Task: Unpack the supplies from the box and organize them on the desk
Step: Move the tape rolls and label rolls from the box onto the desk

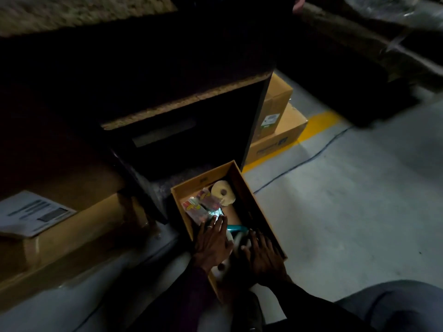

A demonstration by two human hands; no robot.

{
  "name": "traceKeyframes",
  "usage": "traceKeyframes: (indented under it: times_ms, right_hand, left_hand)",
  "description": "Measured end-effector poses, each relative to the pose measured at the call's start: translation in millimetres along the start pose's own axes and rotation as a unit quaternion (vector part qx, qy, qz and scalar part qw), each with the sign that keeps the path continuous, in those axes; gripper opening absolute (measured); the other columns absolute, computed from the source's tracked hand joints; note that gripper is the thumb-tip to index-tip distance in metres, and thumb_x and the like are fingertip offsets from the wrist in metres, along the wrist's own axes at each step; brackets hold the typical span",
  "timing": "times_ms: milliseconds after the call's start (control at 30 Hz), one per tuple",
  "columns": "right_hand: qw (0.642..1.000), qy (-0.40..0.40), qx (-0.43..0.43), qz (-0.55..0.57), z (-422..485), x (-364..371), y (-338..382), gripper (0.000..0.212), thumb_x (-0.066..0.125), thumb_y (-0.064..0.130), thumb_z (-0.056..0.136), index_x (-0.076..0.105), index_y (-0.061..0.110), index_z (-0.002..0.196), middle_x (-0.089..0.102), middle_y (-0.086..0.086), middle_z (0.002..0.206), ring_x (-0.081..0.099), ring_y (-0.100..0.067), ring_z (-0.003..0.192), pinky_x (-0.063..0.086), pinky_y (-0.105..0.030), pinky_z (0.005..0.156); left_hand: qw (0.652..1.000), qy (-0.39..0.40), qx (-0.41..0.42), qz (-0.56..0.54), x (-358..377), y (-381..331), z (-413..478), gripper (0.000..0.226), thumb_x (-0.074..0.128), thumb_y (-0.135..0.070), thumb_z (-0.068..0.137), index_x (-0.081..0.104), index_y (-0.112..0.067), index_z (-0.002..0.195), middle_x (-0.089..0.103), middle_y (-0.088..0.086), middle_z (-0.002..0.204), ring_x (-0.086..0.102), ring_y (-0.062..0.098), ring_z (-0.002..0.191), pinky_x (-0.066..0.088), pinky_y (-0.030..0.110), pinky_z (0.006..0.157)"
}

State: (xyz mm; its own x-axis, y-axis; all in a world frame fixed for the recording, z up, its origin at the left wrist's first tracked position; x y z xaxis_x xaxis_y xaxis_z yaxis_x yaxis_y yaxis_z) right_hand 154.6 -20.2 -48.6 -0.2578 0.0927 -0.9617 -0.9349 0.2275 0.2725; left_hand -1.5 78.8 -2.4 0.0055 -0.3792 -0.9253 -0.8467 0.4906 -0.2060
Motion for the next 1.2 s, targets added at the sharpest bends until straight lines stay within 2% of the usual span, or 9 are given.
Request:
traceKeyframes:
  times_ms: [233,400,533,667,733,800,933,1100,1200]
  right_hand:
    - [1.000,-0.004,-0.008,0.014,0,37,-12,0.063,0.069,0.044,0.091,0.060,-0.001,0.134,0.061,-0.020,0.136,0.065,-0.039,0.115,0.056,-0.047,0.086]
    - [0.999,0.032,-0.013,-0.009,10,28,-5,0.065,0.050,0.057,0.096,0.065,0.003,0.129,0.064,-0.024,0.130,0.069,-0.037,0.108,0.061,-0.040,0.081]
    - [0.998,0.038,-0.032,-0.041,5,43,-14,0.074,0.036,0.064,0.098,0.055,0.006,0.140,0.053,-0.019,0.145,0.064,-0.032,0.121,0.058,-0.041,0.090]
    - [0.998,-0.014,-0.055,-0.024,9,25,-6,0.071,0.030,0.053,0.103,0.056,-0.005,0.135,0.062,-0.024,0.132,0.065,-0.039,0.115,0.059,-0.043,0.087]
    - [0.992,-0.031,-0.107,-0.066,10,26,-8,0.066,0.028,0.044,0.105,0.036,-0.008,0.144,0.053,-0.024,0.137,0.058,-0.043,0.118,0.057,-0.045,0.088]
    - [0.988,-0.012,-0.133,-0.074,10,36,-17,0.068,0.042,0.036,0.099,0.026,-0.007,0.150,0.045,-0.023,0.145,0.058,-0.044,0.121,0.057,-0.049,0.090]
    - [0.986,0.089,-0.111,-0.082,11,64,-34,0.070,0.054,0.036,0.089,0.039,-0.004,0.143,0.044,-0.023,0.148,0.059,-0.043,0.122,0.056,-0.048,0.091]
    - [0.978,0.206,-0.017,0.005,23,81,-48,0.115,0.075,0.049,0.075,0.007,0.006,0.157,0.051,-0.010,0.144,0.067,-0.025,0.112,0.059,-0.030,0.082]
    - [0.972,0.233,-0.020,-0.005,26,77,-45,0.114,0.089,0.046,0.063,0.030,0.004,0.151,0.062,-0.017,0.133,0.068,-0.035,0.106,0.060,-0.035,0.077]
  left_hand:
    - [0.999,0.035,-0.017,0.008,32,9,10,0.082,0.039,-0.053,0.091,0.001,-0.021,0.157,0.006,-0.001,0.165,0.004,0.022,0.152,0.007,0.054,0.119]
    - [0.996,0.084,-0.028,-0.010,39,10,16,0.103,0.052,-0.065,0.083,-0.014,-0.029,0.154,-0.006,0.000,0.165,-0.002,0.027,0.152,0.007,0.060,0.117]
    - [0.993,0.119,-0.023,-0.002,40,9,16,0.104,0.058,-0.063,0.082,-0.010,-0.031,0.155,-0.010,0.004,0.164,-0.004,0.033,0.151,0.007,0.057,0.117]
    - [0.992,0.123,-0.029,0.005,44,8,18,0.106,0.064,-0.060,0.081,-0.007,-0.032,0.155,-0.008,0.006,0.165,0.000,0.034,0.151,0.012,0.055,0.117]
    - [0.991,0.132,-0.031,0.002,44,9,19,0.106,0.065,-0.058,0.081,-0.006,-0.033,0.155,-0.007,0.006,0.165,0.002,0.033,0.151,0.013,0.053,0.117]
    - [0.990,0.138,-0.027,0.003,41,8,21,0.105,0.067,-0.056,0.081,-0.004,-0.033,0.155,-0.005,0.007,0.165,0.003,0.033,0.150,0.014,0.052,0.117]
    - [0.990,0.142,-0.022,0.008,37,8,23,0.104,0.068,-0.054,0.080,-0.001,-0.032,0.155,-0.001,0.007,0.164,0.006,0.035,0.150,0.015,0.053,0.117]
    - [0.988,0.152,-0.013,-0.010,37,11,26,0.103,0.074,-0.051,0.075,0.011,-0.032,0.154,0.006,0.004,0.162,0.016,0.036,0.146,0.026,0.051,0.112]
    - [0.989,0.146,-0.005,-0.012,34,10,27,0.100,0.077,-0.048,0.072,0.019,-0.030,0.152,0.015,0.004,0.158,0.026,0.036,0.140,0.034,0.049,0.109]
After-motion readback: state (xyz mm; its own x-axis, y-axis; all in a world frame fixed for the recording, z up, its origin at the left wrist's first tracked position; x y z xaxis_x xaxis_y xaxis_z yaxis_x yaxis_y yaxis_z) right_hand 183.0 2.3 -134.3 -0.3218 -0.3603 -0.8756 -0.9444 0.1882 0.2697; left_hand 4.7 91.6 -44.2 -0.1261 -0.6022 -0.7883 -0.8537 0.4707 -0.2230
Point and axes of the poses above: each hand's wrist, its own z-axis towards the middle knuckle, its own x-axis out of the palm, y = z × x, the point moved 3 cm from there along z, towards the middle knuckle
